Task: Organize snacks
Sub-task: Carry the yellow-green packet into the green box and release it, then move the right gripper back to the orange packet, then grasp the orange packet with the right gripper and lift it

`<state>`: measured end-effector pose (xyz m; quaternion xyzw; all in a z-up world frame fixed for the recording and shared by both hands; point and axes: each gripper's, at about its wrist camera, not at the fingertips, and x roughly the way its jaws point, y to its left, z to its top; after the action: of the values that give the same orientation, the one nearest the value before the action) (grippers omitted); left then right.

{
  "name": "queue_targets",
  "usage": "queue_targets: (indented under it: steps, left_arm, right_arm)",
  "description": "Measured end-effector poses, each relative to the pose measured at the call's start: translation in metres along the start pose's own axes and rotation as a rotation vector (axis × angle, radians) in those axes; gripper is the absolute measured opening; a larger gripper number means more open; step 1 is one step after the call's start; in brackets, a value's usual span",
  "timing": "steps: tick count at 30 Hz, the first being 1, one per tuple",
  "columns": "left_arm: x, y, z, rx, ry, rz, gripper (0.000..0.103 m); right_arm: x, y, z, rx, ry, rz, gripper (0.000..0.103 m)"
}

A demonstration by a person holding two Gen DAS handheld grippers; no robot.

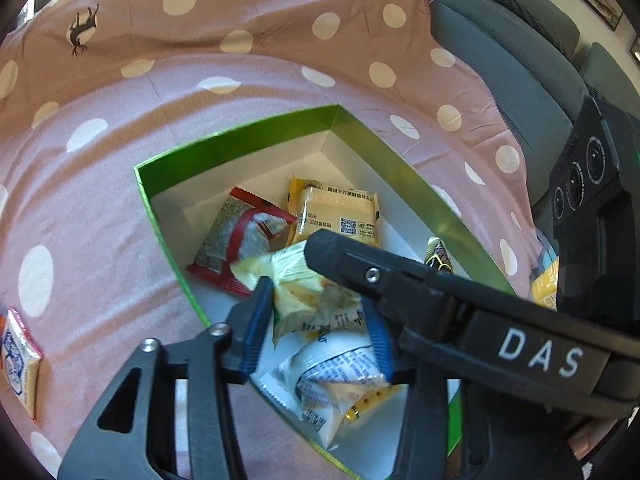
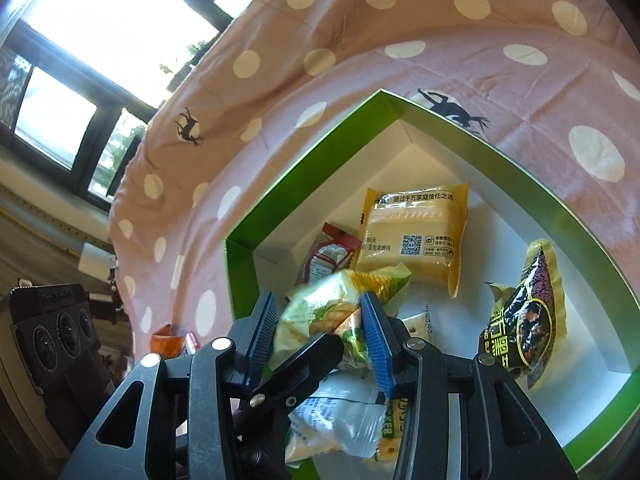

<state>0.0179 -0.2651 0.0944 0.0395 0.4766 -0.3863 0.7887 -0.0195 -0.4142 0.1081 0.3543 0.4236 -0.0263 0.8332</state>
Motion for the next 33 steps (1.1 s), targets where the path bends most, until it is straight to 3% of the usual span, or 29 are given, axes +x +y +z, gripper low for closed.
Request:
queue_targets:
  steps: [5,9,12,18,24,29,33]
  left_arm:
    - [-0.036,0.011,-0.004,0.007,-0.077,0.0,0.075]
    - [-0.073,0.035,-0.009,-0.024,-0.156,0.077,0.085]
    - [-0.101,0.065,-0.017,-0.088,-0.206,0.158,0.09]
    - [-0.145,0.145,-0.042,-0.29,-0.263,0.328,0.09]
    - [-0.161,0.222,-0.075,-0.498,-0.263,0.401,0.089]
    - [-0.148,0.264,-0.09,-0.611,-0.231,0.366,0.078]
    - [-0.135,0.28,-0.093,-0.646,-0.203,0.334,0.063]
  right_arm:
    - [-0.015,0.019,-0.002,-0.041,-0.045,-0.003,0.063]
    - [-0.021,0.054,-0.008,-0.129,-0.051,0.045,0.069]
    - [-0.018,0.086,-0.013,-0.198,-0.047,0.067,0.081]
    - [0.015,0.159,-0.029,-0.339,0.032,0.143,0.085]
    - [0.083,0.222,-0.049,-0.452,0.193,0.18,0.085]
    - [0.152,0.263,-0.067,-0.516,0.37,0.21,0.085]
    - [0.195,0.285,-0.086,-0.598,0.445,0.157,0.085]
